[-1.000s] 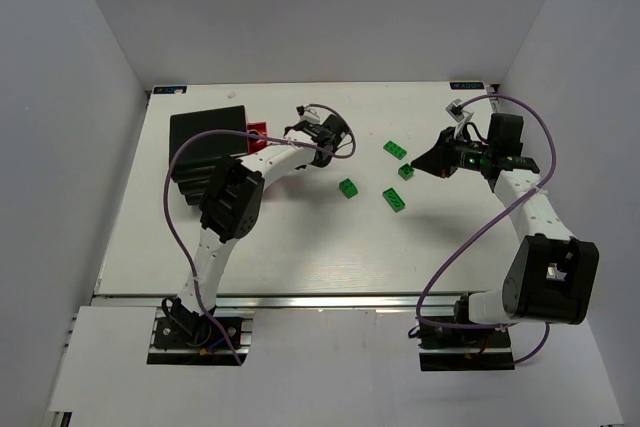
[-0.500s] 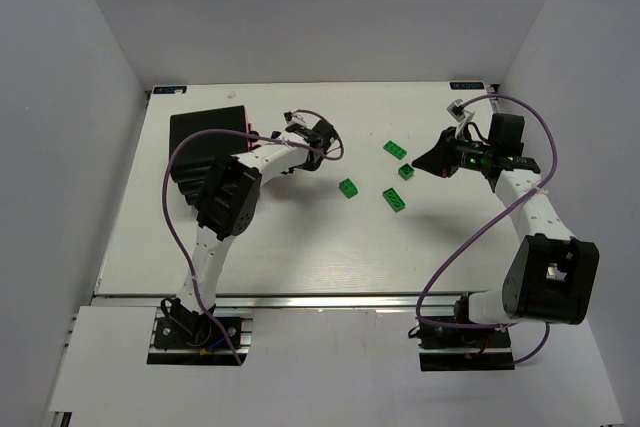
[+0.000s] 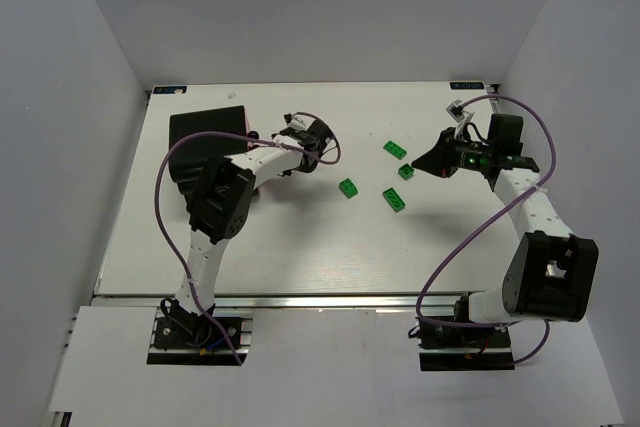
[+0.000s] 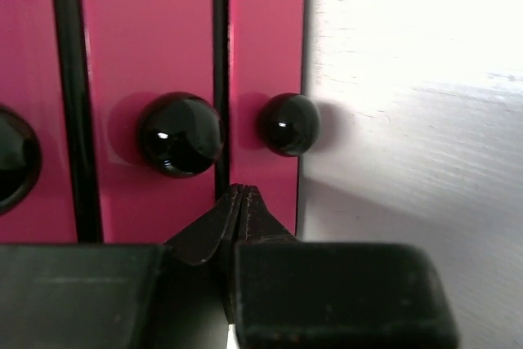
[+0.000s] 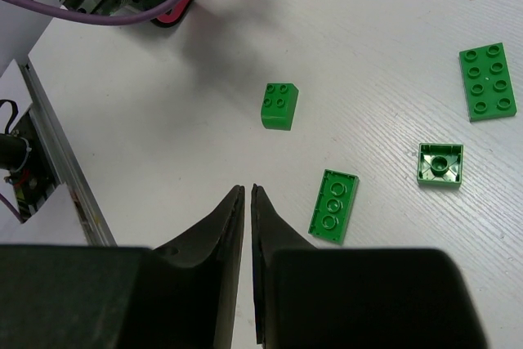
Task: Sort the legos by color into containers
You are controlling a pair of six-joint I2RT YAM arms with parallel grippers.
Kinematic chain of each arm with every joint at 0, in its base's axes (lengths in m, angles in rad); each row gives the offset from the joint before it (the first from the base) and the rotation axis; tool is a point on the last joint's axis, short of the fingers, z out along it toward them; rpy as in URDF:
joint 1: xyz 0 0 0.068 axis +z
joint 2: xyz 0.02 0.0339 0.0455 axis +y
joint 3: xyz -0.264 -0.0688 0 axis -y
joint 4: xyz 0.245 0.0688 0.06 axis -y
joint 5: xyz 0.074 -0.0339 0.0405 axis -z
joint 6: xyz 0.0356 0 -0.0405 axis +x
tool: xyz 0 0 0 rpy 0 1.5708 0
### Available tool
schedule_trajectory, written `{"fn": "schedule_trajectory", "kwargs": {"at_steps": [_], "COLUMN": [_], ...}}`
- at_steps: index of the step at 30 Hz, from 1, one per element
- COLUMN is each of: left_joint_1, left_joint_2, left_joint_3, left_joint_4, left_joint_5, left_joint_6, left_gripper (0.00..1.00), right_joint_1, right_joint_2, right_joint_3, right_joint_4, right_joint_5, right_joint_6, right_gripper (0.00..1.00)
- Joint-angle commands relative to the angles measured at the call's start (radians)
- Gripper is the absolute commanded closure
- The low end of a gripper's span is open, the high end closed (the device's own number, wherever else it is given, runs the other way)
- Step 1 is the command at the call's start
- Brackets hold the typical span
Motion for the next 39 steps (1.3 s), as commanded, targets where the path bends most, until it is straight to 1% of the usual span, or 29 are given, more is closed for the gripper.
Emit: {"fn": "schedule_trajectory", "kwargs": {"at_steps": [1, 3, 5, 6, 7, 9, 10, 18, 26, 30, 39], "left_joint_1": [-0.009, -0.009, -0.009, -0.009, -0.009, -0.009, -0.009, 0.002, 0.002, 0.002, 0.002], "left_joint_2": [-0.09, -0.079, -0.07, -0.068, -0.068, -0.062, -0.061, 0.001, 0.056, 0.068, 0.111], "left_joint_3": [-0.012, -0.007, -0.003, -0.003, -0.006, -0.013, -0.013, -0.004, 0.008, 0.011, 0.023], "left_joint_4": [0.102, 0.115, 0.13, 0.139, 0.147, 0.171, 0.177, 0.211, 0.22, 0.228, 0.233], "left_joint_5": [0.037, 0.043, 0.05, 0.05, 0.054, 0.06, 0.06, 0.021, -0.054, -0.075, -0.123], "left_joint_6": [0.092, 0.105, 0.124, 0.13, 0.145, 0.161, 0.17, 0.211, 0.217, 0.224, 0.225], "left_gripper": [0.88, 0.86, 0.81, 0.73, 0.67, 0.59, 0.58, 0.58, 0.57, 0.52, 0.49], "right_joint_1": [-0.004, -0.004, -0.006, -0.006, -0.006, -0.006, -0.006, -0.006, -0.006, -0.007, -0.006], "right_joint_2": [0.002, 0.002, 0.003, 0.005, 0.005, 0.006, 0.008, 0.009, 0.011, 0.01, 0.011], "right_joint_3": [0.022, 0.024, 0.024, 0.024, 0.024, 0.024, 0.025, 0.027, 0.027, 0.027, 0.028], "right_joint_4": [-0.007, -0.005, -0.008, -0.007, -0.007, -0.008, -0.01, -0.011, -0.015, -0.015, -0.016], "right_joint_5": [-0.009, -0.009, -0.011, -0.009, -0.009, -0.009, -0.009, -0.009, -0.008, -0.009, -0.011], "right_joint_6": [-0.015, -0.017, -0.017, -0.017, -0.017, -0.018, -0.02, -0.023, -0.023, -0.023, -0.021], "right_gripper": [0.87, 0.87, 0.87, 0.87, 0.87, 0.87, 0.87, 0.87, 0.87, 0.87, 0.87]}}
